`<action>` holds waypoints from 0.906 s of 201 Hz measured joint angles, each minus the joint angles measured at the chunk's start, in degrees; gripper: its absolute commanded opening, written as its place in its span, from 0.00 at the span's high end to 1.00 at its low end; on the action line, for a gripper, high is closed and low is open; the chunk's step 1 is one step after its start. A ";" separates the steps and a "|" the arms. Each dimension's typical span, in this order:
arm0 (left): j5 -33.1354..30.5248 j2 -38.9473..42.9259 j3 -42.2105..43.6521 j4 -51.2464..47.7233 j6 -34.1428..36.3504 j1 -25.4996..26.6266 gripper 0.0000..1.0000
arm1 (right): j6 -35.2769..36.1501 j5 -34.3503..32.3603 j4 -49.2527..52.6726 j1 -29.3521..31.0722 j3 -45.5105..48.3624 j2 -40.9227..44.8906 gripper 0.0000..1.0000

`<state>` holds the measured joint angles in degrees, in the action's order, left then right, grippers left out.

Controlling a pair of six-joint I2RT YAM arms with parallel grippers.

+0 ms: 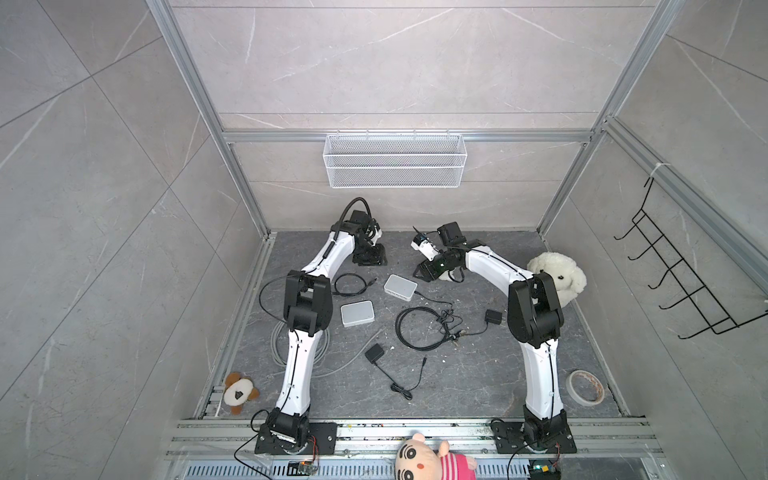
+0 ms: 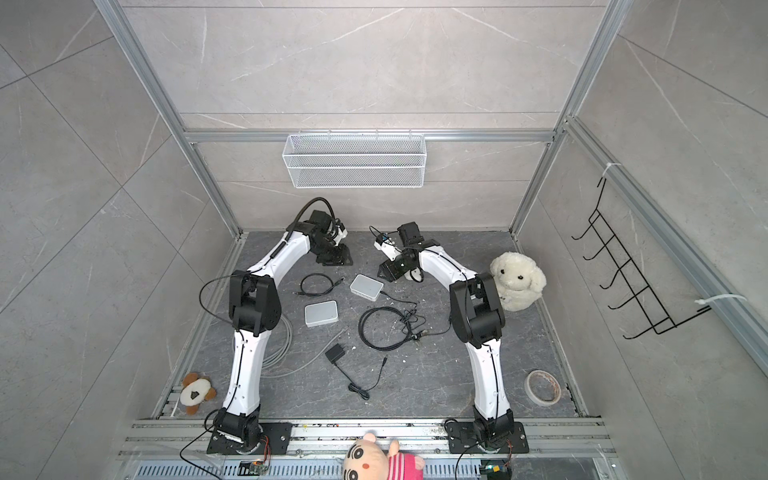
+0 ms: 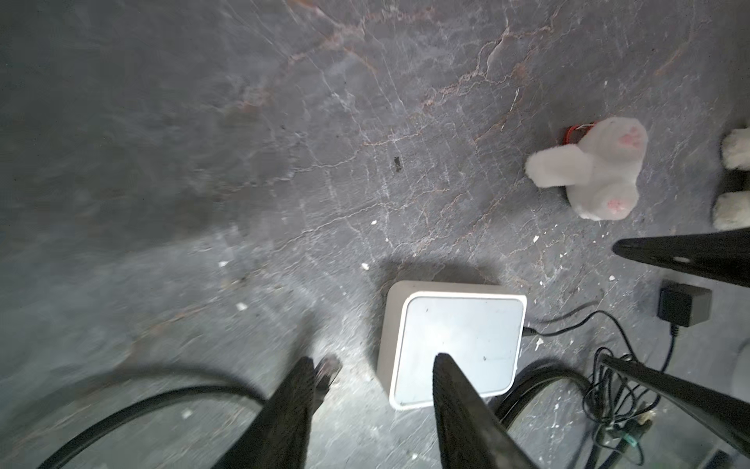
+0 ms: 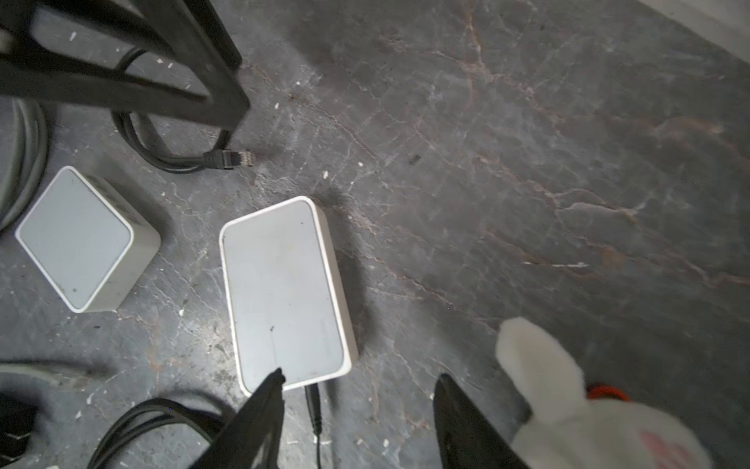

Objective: Insert the plug into the switch port
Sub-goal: 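Grasp the black ethernet cable's plug with the left gripper while right gripper opens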

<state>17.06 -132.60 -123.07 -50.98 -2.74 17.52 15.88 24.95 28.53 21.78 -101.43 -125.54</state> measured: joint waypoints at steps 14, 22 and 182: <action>-1.81 2.84 2.78 -0.59 3.52 -0.74 0.55 | -2.34 0.90 -1.62 0.50 0.87 0.00 0.40; -2.51 3.65 3.85 -1.18 5.33 -1.09 0.55 | -3.26 1.20 -2.12 0.70 1.09 0.00 0.40; -7.78 1.88 15.32 -1.49 19.89 1.09 0.62 | -7.37 0.11 -4.39 1.05 1.09 0.00 0.40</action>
<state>9.28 -130.72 -107.74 -52.47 17.15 18.61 8.51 25.06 24.14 22.83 -100.33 -125.54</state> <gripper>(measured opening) 0.396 0.598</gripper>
